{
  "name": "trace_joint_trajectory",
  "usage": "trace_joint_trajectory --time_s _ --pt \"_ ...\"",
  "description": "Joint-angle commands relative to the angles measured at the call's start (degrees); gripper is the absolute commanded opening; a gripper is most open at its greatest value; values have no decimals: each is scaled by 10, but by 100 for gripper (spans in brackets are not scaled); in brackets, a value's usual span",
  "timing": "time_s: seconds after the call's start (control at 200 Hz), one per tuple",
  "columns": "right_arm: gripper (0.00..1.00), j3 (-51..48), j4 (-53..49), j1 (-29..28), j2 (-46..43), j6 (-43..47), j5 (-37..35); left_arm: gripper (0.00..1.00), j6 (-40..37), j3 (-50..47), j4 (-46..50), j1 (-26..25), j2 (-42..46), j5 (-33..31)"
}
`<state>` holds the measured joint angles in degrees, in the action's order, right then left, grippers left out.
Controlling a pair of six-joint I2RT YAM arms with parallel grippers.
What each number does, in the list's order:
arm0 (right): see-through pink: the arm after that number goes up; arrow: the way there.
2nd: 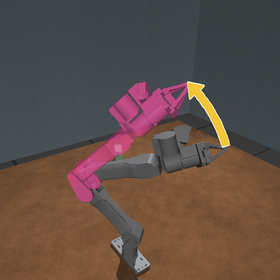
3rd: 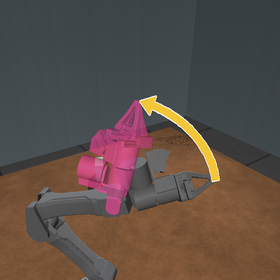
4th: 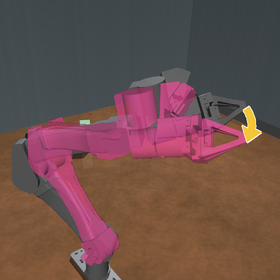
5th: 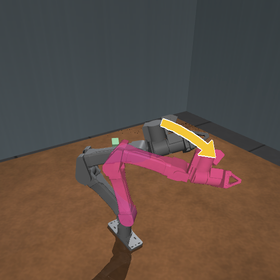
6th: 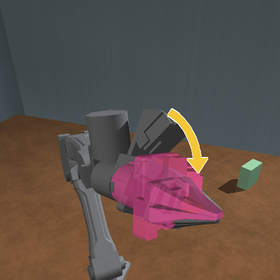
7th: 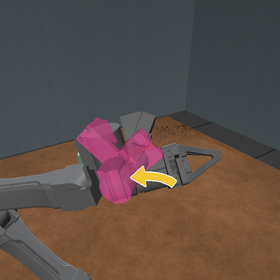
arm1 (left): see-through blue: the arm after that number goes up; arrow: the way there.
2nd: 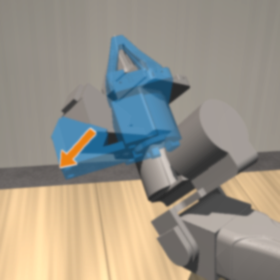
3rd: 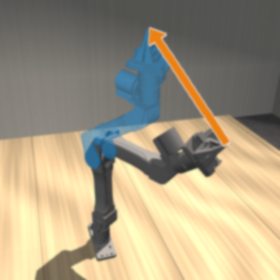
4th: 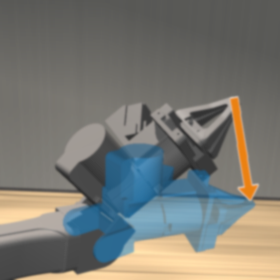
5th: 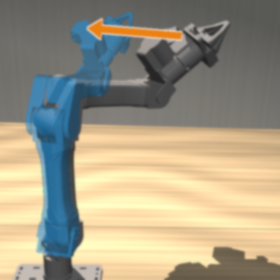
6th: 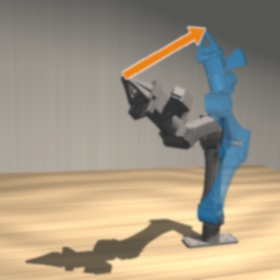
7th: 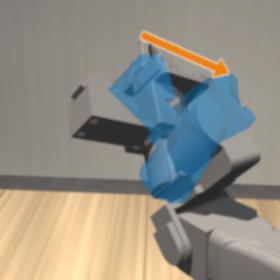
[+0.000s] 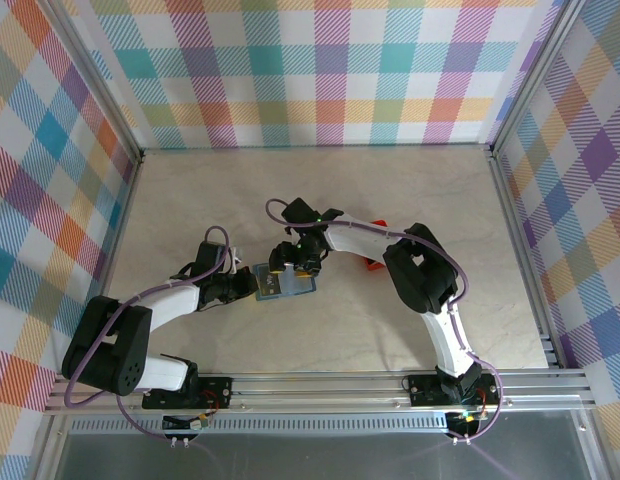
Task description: Put the credit cards into the card holder
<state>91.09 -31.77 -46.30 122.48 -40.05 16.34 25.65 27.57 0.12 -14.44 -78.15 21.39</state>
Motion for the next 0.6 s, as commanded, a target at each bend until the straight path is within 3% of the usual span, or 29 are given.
trace_joint_trajectory --time_s 0.0,0.595 --pt "69 -3 -8 -3 -31 -8 -12 8 -11 10 25 5 1 1" --pt "70 24 -39 -13 -17 12 -21 22 27 59 126 5 59 -10"
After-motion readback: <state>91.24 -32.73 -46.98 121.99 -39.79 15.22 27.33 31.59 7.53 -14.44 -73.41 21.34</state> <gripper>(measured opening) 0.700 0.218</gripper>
